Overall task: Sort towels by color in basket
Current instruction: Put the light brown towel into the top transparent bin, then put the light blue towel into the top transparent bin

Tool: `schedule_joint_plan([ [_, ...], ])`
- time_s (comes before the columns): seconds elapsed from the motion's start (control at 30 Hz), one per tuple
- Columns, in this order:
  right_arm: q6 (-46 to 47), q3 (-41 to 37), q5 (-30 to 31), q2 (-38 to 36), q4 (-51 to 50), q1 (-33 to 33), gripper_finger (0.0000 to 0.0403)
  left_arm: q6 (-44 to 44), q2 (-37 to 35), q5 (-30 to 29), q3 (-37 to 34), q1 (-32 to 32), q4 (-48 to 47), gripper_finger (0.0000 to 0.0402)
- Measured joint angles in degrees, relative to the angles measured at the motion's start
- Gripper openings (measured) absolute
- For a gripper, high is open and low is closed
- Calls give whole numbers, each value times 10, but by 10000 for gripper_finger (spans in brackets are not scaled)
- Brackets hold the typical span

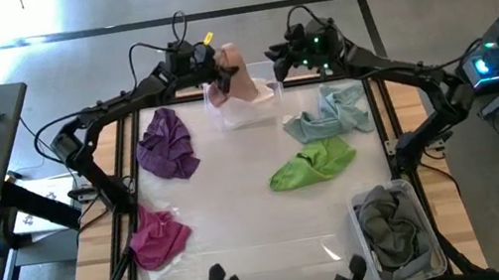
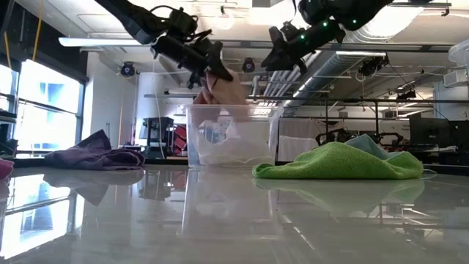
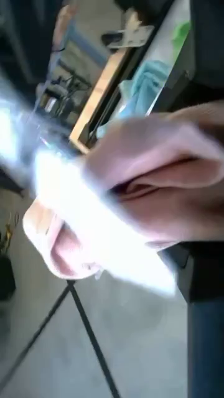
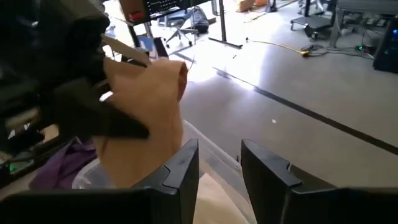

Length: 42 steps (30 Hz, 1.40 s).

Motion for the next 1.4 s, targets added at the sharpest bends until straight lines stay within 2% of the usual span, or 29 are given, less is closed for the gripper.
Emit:
schedule_joint_plan([
  [0.2, 6, 0, -70, 0, 0, -10, 114, -42, 0, -3, 0, 2, 8, 250],
  [0.3, 15, 0, -79, 0, 1, -2, 114, -69, 3, 6, 0, 0, 3, 277],
  [0.4, 17, 0, -78, 0, -1, 10, 114, -81, -1, 44, 0, 0, 1, 297],
  [0.47, 48, 0, -61, 0, 2, 21, 114, -82, -17, 68, 0, 0, -20, 300],
  [0.6, 106, 0, -3, 4, -13, 46, 114, -39, -79, 61, 0, 2, -71, 299],
  [0.8, 131, 0, 0, 36, -14, 64, 114, 32, -177, 47, 0, 2, -168, 298],
  [0.93, 145, 24, -1, 64, -19, 64, 114, 64, -214, -7, 0, 2, -220, 298],
  [1.03, 141, 61, -3, 88, -43, 64, 114, 66, -233, -24, 0, 2, -234, 298],
  [1.13, 109, 126, -57, 106, -130, 57, 114, 87, -237, -43, 0, 2, -248, 298],
  [1.2, 74, 187, -81, 111, -229, 48, 114, 93, -236, -45, 0, 2, -249, 298],
  [1.33, 7, 313, -36, 111, -440, 26, 114, 86, -237, -46, -2, 2, -248, 298],
  [1.4, 13, 367, -9, 111, -544, 17, 114, 94, -237, -46, -6, 2, -252, 298],
])
